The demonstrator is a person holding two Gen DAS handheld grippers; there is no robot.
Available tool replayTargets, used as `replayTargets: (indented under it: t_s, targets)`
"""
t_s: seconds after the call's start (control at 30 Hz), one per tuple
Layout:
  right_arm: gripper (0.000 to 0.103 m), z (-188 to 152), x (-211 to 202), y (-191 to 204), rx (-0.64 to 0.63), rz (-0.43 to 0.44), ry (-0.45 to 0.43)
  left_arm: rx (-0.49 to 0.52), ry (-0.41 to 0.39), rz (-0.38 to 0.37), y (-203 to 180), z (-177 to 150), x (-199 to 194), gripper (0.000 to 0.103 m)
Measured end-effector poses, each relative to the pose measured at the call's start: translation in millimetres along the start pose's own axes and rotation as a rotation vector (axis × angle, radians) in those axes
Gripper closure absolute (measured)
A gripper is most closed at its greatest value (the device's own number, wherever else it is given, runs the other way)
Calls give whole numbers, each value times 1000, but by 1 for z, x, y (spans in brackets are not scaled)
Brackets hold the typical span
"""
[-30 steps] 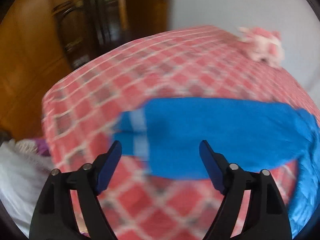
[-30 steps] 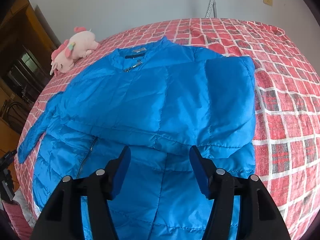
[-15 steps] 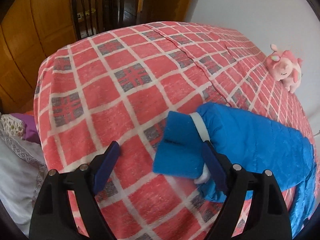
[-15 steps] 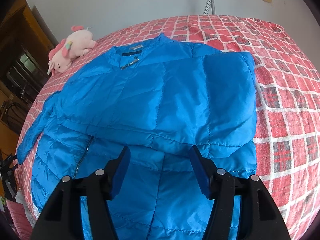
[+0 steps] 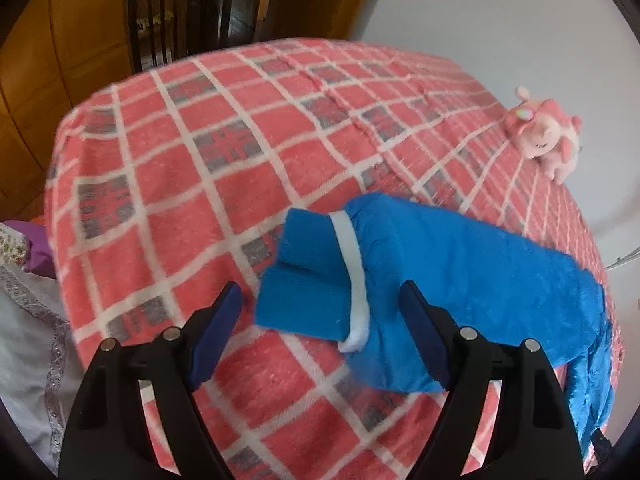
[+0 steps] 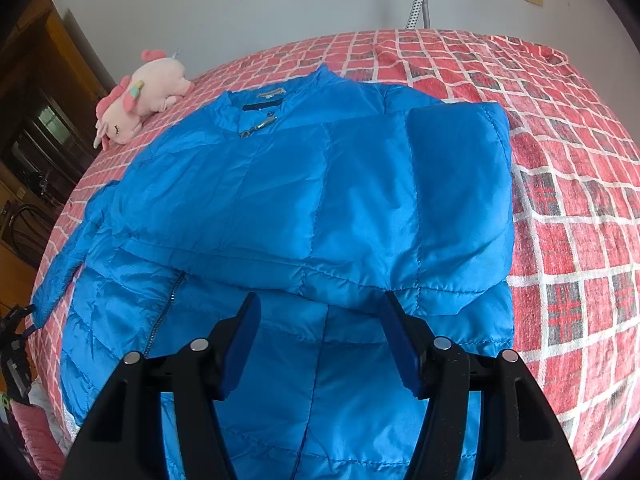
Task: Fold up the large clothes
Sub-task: 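Grasp the other blue sleeve cuff with the left tool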
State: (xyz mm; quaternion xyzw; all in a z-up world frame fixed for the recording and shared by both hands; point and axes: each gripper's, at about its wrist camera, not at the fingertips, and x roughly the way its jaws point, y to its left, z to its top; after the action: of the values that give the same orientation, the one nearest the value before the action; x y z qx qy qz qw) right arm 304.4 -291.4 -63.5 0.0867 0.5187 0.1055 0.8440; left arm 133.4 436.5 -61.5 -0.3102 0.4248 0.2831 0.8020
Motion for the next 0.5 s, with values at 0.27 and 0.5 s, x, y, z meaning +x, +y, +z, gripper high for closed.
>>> replayTargets:
  t_s: [0.27,0.5]
  targets:
    - [41,0,1,-1,3,3,4,0,-18,-48,-8,-1,6,59]
    - [41,0,-1,-2,11,10,4,50,-141,-140,-46,-10,-42,76]
